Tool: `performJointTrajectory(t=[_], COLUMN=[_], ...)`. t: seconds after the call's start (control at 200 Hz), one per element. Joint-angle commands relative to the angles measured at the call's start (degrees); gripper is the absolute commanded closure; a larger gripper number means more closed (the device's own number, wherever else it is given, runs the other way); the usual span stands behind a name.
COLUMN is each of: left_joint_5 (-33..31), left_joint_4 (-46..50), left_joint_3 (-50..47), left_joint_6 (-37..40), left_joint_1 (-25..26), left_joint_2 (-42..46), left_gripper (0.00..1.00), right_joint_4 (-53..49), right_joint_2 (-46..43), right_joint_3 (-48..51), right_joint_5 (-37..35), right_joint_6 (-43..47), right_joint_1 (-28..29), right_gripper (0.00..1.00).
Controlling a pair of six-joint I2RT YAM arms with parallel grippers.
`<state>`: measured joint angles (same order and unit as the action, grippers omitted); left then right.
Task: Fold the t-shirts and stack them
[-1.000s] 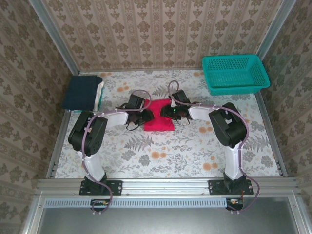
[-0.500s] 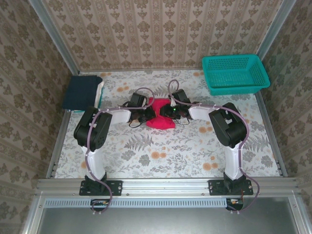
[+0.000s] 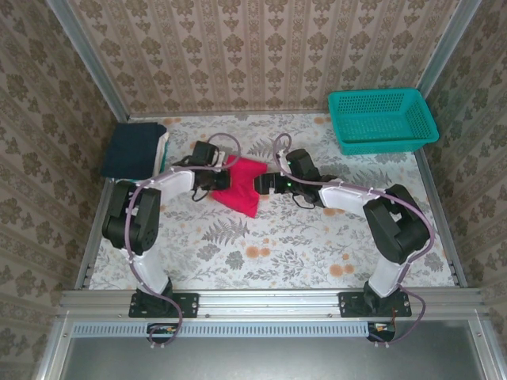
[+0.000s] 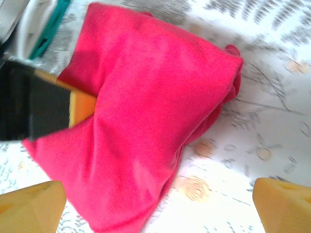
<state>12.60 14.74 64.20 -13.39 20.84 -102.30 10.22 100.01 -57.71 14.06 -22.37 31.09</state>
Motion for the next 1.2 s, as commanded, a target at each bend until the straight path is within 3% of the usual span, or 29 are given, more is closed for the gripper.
performJointTrajectory(t=[0.0, 0.14, 0.295, 0.59, 0.835, 0.955, 1.11, 1.195], left_joint_5=[-2.1, 2.6, 8.3, 17.5, 23.7, 32.1, 35.1, 34.9], left_joint_4=[6.0, 8.4, 11.1, 25.3, 37.4, 39.6, 37.4, 40.9], left_joint_3=[3.3, 5.7, 8.7, 22.5, 38.9, 45.1, 50.0, 56.5], left_joint_6=[9.3, 11.8, 16.4, 28.0, 32.8, 31.3, 27.9, 28.7], left_joint_1=[-3.3, -9.0, -14.7, -26.0, -30.4, -30.7, -29.6, -30.5], left_joint_2=[2.9, 3.7, 3.8, 0.3, -7.7, -12.2, -14.1, -16.6], left_gripper=[1.0, 1.0, 1.0, 1.0, 1.0, 1.0, 1.0, 1.0], right_joint_4=[6.6, 11.8, 10.8, 9.1, 9.4, 9.6, 9.4, 8.8], right_joint_2=[-2.6, -2.6, -0.2, 2.0, 2.3, 2.6, 2.7, 2.3], right_joint_3=[1.3, 1.1, -3.0, -5.4, -5.2, -5.3, -5.4, -5.2], right_joint_5=[-2.5, -4.6, -4.6, -4.3, -4.8, -5.2, -5.4, -5.7], right_joint_6=[8.2, 12.3, 13.0, 13.3, 12.7, 12.5, 12.4, 12.5], right_joint_1=[3.6, 8.1, 11.2, 12.9, 13.1, 13.1, 13.2, 13.2], right_gripper=[0.0, 0.0, 0.0, 0.0, 0.0, 0.0, 0.0, 0.0])
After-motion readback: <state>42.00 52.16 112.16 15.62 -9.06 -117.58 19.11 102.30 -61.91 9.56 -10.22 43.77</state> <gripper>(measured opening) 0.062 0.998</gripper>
